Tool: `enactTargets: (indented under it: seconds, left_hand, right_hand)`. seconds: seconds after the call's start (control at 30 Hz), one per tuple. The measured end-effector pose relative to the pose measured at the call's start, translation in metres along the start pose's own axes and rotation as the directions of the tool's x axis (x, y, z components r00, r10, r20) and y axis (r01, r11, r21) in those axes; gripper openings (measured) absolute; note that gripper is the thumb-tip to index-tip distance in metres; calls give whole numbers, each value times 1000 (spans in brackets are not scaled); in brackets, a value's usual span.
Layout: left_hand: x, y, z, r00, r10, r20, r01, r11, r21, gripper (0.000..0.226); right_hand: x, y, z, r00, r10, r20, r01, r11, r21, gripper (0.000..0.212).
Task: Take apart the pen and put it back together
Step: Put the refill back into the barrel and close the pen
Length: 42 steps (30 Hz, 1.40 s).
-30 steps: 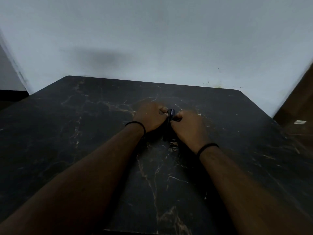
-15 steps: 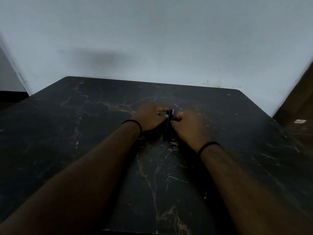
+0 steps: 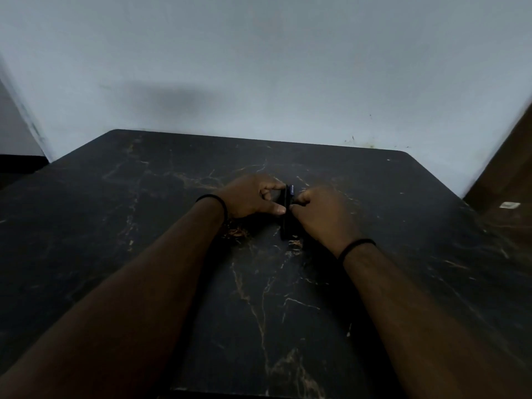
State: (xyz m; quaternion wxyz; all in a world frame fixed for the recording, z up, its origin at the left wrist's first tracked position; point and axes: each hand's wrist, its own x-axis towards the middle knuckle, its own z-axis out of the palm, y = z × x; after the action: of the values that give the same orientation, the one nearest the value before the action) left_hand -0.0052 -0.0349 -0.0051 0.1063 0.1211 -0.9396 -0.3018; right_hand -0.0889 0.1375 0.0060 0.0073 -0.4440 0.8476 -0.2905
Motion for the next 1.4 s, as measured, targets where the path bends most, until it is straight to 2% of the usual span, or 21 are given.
enactTargets:
  seconds: [0.43, 0.7, 1.4]
  left_hand:
    - [1, -2, 2, 1000, -22, -11, 21, 998, -55, 65]
    - [1, -3, 1, 999, -38, 2, 38, 997, -73, 70]
    - [1, -4, 1, 999, -38, -6, 38, 999, -33, 71]
  right_hand:
    - [-1, -1, -1, 1000, -21, 0, 21, 995, -96, 30]
    - [0, 4, 1, 997, -13, -77, 9, 999, -53, 23]
    - [1, 3, 7, 997, -37, -75, 35, 999, -27, 22]
